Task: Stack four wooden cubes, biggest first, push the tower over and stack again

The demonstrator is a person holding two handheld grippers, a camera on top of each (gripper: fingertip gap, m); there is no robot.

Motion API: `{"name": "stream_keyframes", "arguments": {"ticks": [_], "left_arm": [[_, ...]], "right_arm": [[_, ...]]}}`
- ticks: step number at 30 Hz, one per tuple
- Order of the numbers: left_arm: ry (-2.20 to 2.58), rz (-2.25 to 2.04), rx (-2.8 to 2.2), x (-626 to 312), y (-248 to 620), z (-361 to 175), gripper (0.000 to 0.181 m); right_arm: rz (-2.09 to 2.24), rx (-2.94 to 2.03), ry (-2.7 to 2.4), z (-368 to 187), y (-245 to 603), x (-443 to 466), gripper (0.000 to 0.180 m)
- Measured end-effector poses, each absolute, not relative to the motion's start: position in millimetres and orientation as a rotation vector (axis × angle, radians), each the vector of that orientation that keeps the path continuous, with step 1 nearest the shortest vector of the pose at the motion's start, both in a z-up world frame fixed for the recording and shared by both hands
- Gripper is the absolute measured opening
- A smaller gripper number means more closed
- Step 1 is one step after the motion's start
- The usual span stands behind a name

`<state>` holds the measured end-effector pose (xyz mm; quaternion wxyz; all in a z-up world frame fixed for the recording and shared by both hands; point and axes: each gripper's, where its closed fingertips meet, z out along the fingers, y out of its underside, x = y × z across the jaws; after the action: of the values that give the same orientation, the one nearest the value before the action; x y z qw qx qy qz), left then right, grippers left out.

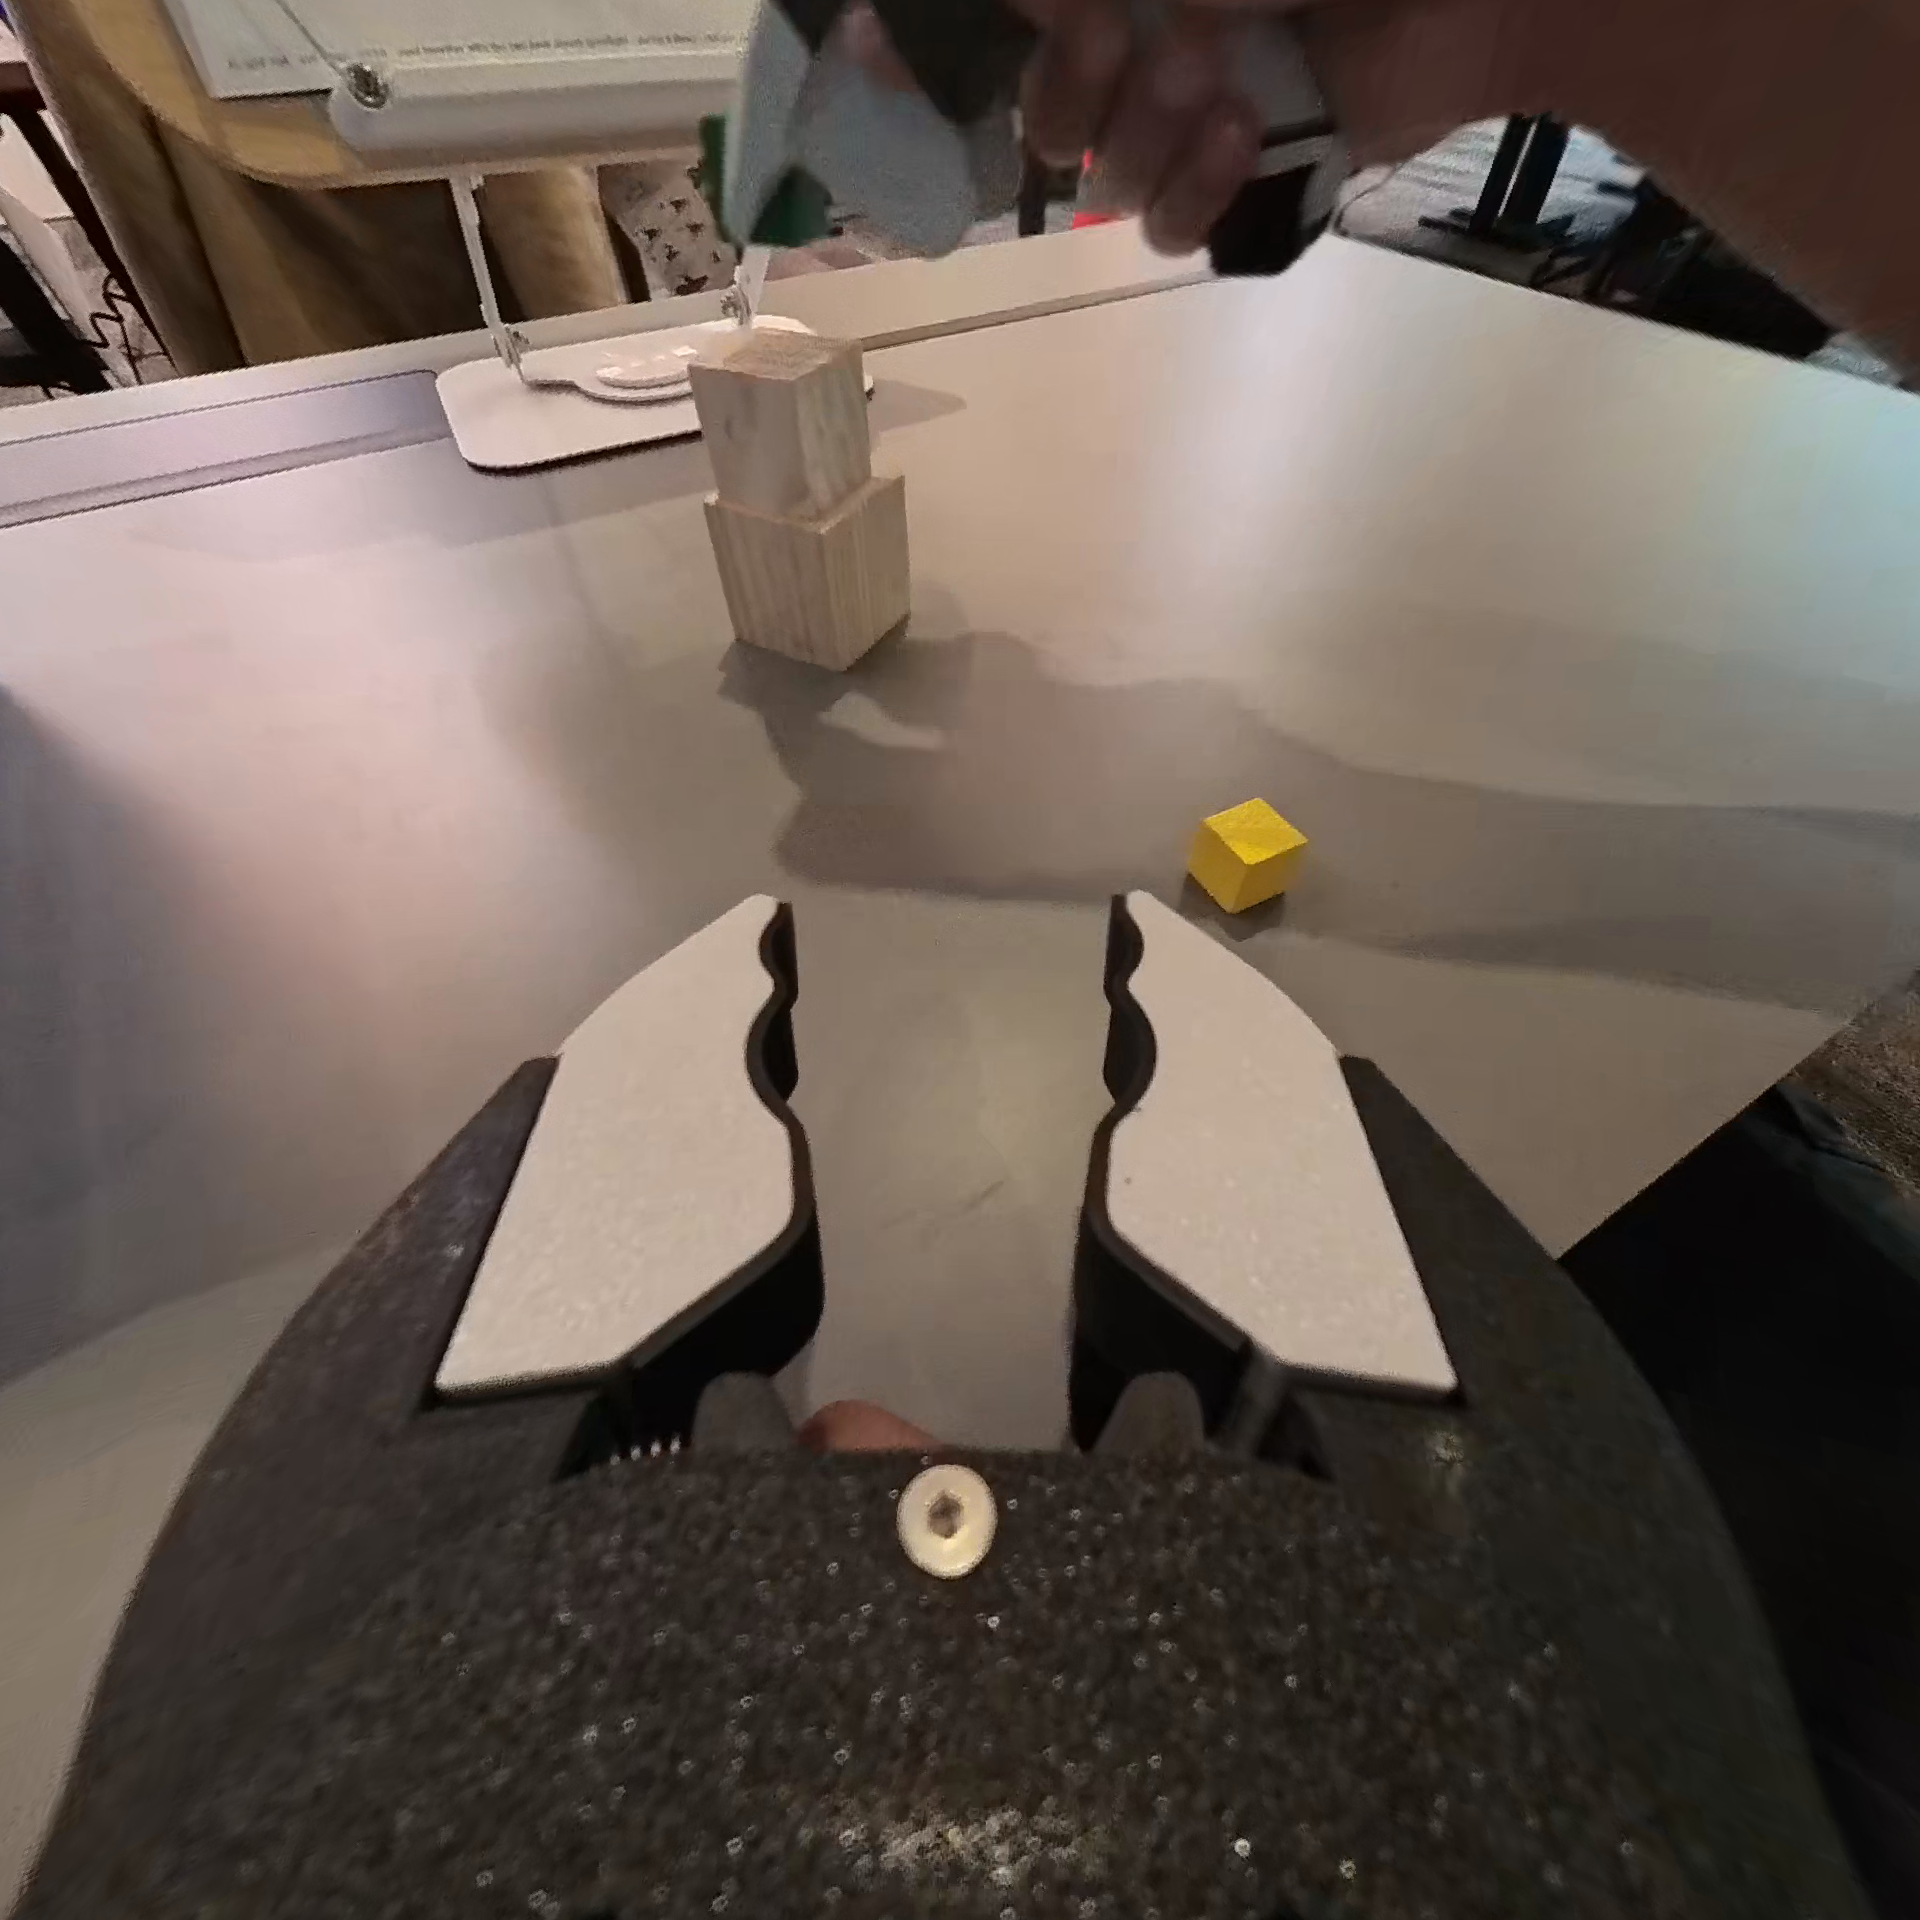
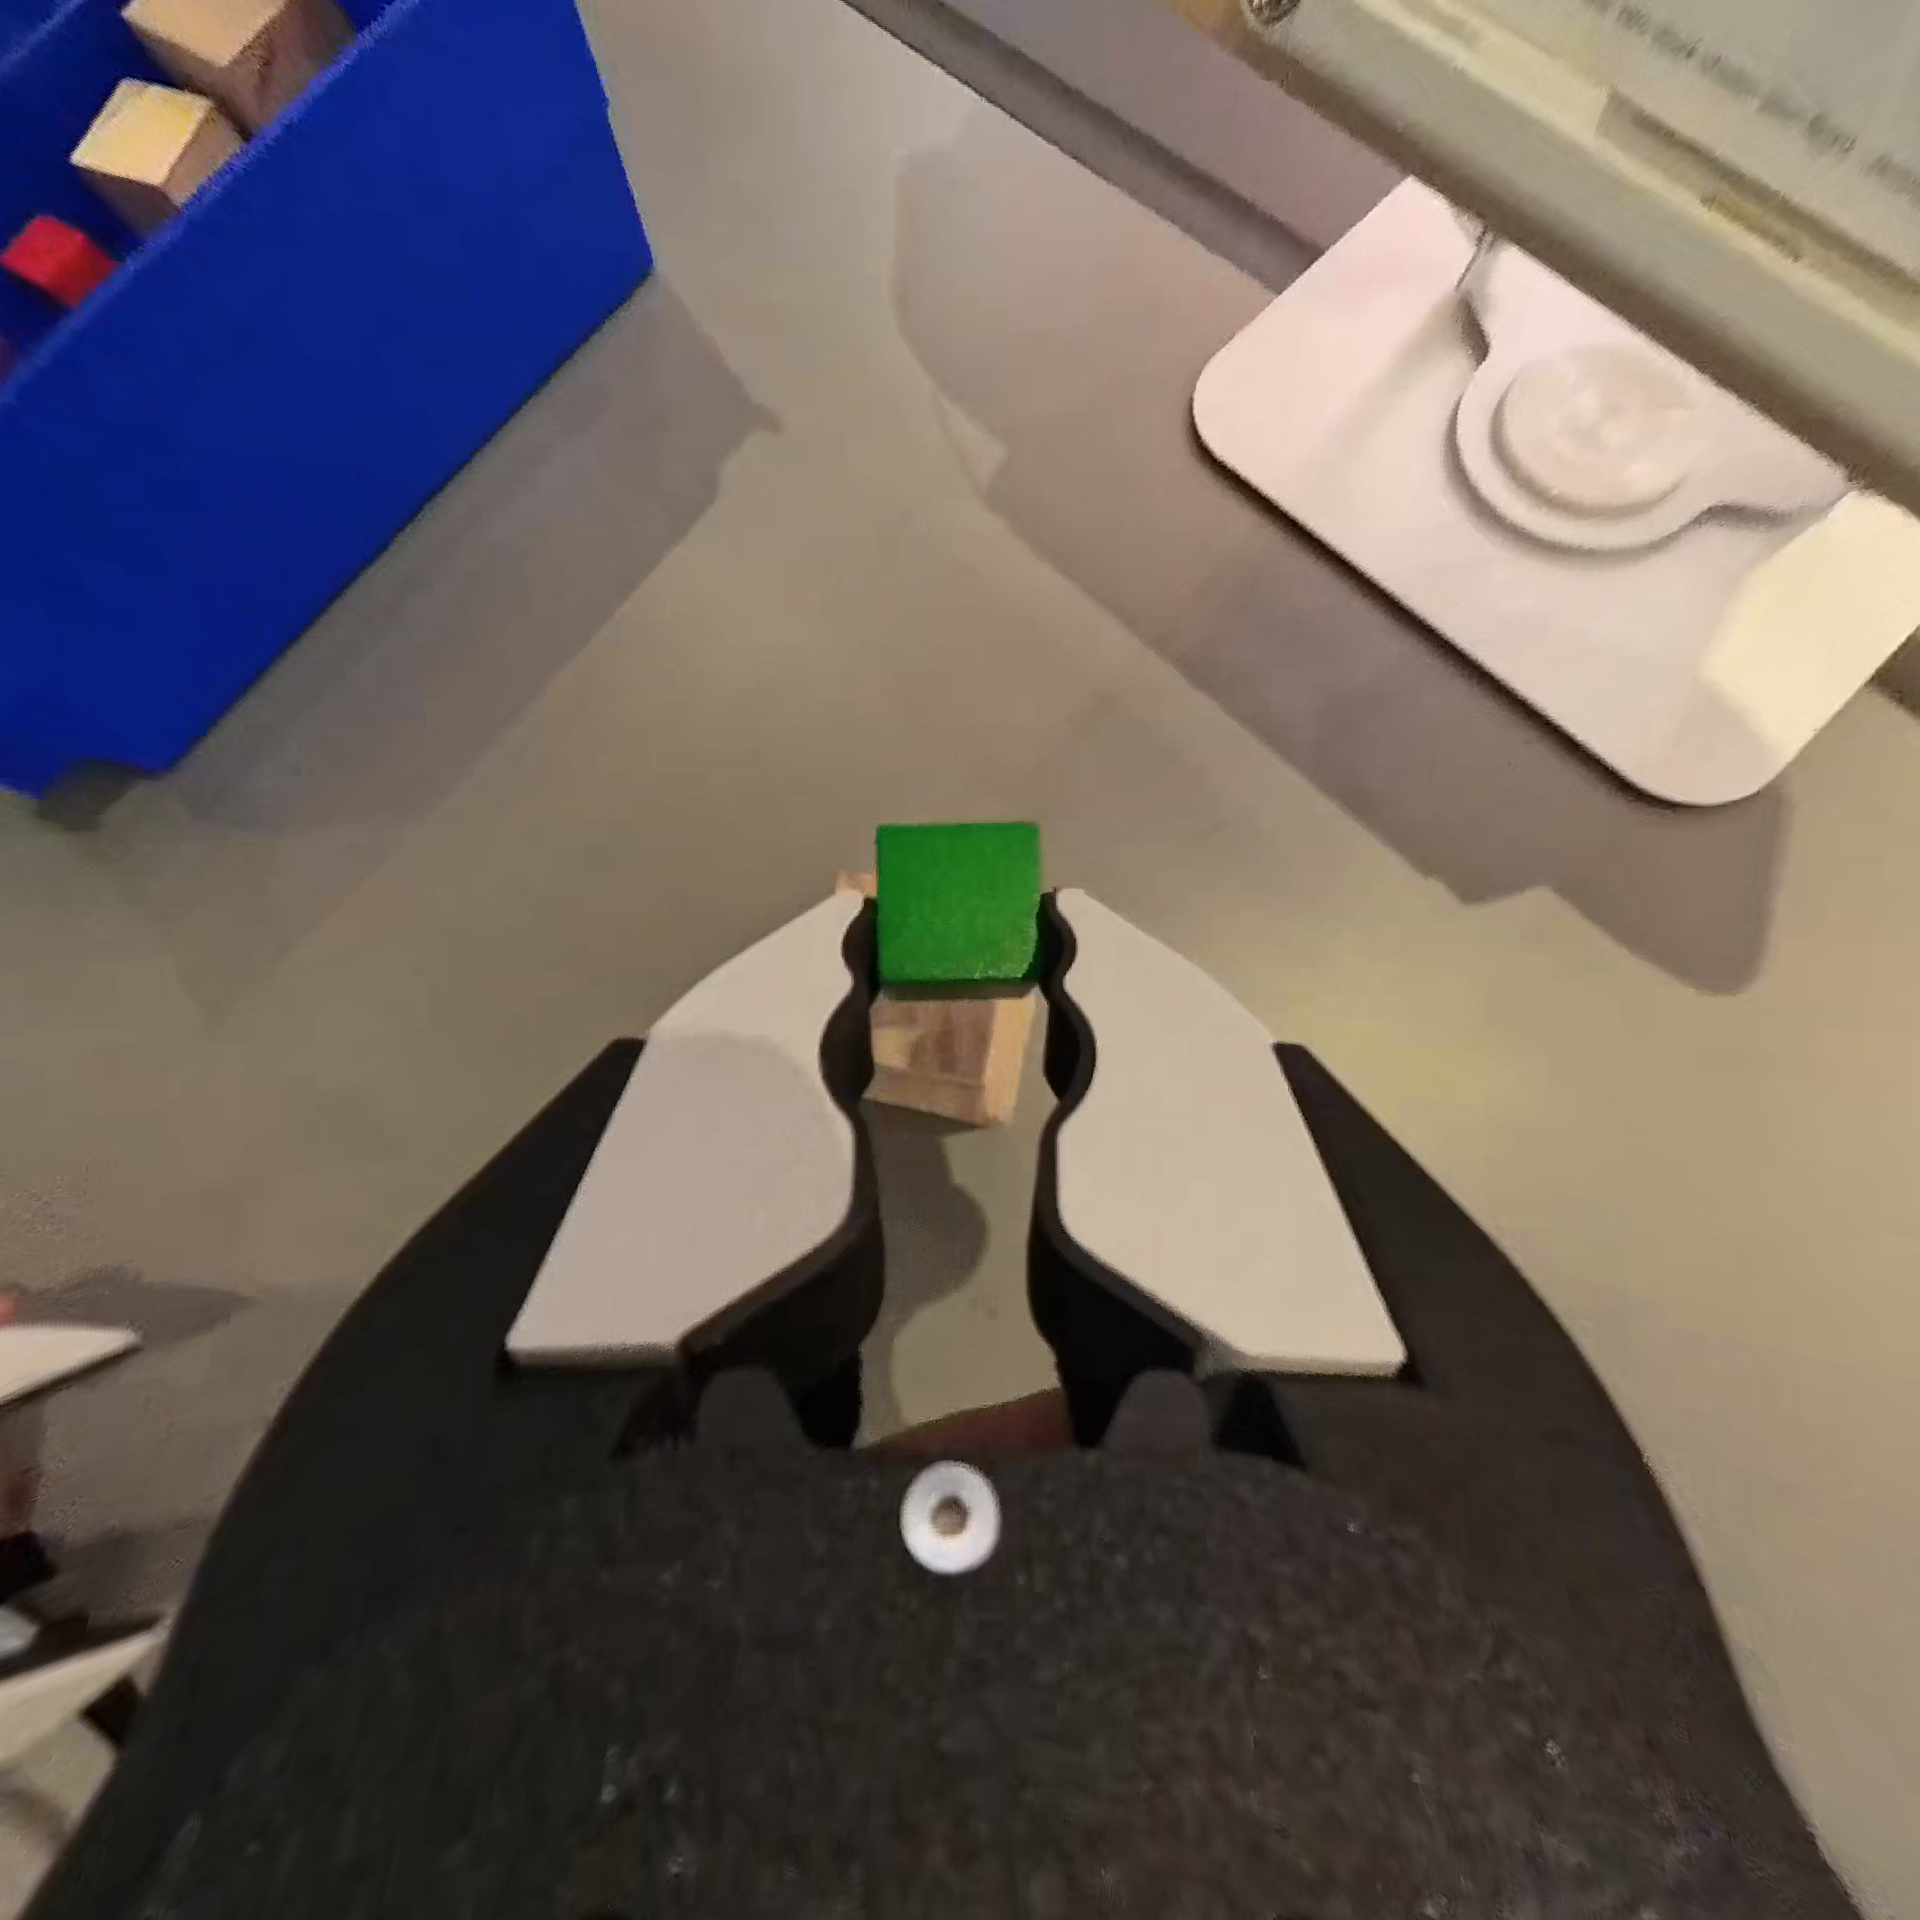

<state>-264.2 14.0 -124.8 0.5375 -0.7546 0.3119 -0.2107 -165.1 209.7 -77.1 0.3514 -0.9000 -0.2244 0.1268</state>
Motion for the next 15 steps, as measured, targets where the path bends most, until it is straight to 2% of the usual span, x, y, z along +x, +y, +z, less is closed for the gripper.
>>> {"name": "stream_keyframes", "arguments": {"ticks": [15], "left_arm": [[0.778,-0.516,-1.774,-259.8,6.5,-119.7,0.055]], "right_arm": [[0.301,-2.365,-0.573,-97.6,200.2,-174.1,0.029]]}}
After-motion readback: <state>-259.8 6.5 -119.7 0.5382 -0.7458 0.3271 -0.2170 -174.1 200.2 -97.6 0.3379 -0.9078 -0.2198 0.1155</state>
